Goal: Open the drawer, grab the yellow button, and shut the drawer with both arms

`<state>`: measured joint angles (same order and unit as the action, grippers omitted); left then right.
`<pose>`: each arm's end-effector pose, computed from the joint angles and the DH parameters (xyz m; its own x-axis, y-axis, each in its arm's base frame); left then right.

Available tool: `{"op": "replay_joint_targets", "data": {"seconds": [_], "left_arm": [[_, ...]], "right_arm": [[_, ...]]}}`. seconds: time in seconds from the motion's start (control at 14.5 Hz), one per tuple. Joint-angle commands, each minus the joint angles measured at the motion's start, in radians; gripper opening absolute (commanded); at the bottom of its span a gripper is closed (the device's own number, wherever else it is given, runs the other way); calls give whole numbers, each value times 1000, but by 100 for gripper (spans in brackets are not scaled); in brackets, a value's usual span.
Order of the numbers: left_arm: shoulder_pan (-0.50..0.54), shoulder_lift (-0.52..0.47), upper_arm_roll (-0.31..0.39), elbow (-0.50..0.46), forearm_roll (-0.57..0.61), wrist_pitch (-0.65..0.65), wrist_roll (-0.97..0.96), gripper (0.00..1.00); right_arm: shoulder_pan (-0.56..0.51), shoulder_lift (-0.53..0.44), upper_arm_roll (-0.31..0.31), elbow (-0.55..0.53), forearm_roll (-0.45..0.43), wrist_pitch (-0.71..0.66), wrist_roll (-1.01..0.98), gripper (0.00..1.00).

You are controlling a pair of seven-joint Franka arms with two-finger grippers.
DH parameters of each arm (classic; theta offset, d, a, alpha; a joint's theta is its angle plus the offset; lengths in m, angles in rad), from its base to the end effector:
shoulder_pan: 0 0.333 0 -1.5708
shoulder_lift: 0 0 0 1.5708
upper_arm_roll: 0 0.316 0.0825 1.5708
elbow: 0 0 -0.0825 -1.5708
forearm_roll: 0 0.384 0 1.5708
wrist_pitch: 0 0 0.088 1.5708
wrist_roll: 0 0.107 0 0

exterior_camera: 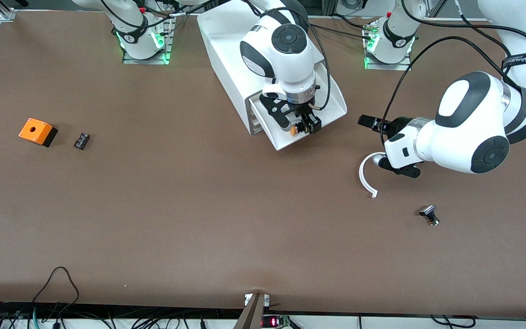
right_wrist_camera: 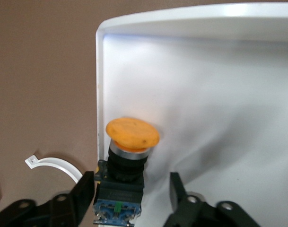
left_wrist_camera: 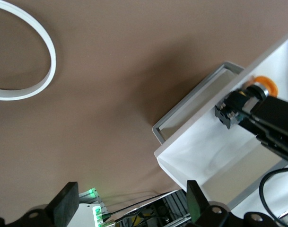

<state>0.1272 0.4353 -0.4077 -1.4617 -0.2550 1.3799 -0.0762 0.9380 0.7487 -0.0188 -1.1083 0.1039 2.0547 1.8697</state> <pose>0.5982 -0.1653 0.4306 0.8385 -0.2666 -0.4753 -0.0880 -0.9270 0.3647 0.4616 0.6221 0.3917 0.5581 -0.8178 -0.1403 -0.8279 -0.5375 -0.1605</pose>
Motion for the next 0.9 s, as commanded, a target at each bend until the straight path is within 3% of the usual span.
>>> {"op": "replay_joint_targets", "data": {"seconds": [0.0, 0.41, 0.62, 0.83], "left_arm": [[-3, 6, 3, 32, 31, 4, -92, 100], [-9, 5, -5, 72, 69, 1, -221, 100], [-29, 5, -13, 116, 208, 2, -284, 100], [-73, 6, -11, 120, 321, 57, -341, 100]], "right_arm": [[10, 15, -10, 41, -18, -16, 20, 1], [-25, -15, -13, 109, -9, -119, 14, 0], [-86, -57, -3, 127, 0, -149, -73, 0], [-154, -71, -3, 124, 2, -223, -313, 0]]}}
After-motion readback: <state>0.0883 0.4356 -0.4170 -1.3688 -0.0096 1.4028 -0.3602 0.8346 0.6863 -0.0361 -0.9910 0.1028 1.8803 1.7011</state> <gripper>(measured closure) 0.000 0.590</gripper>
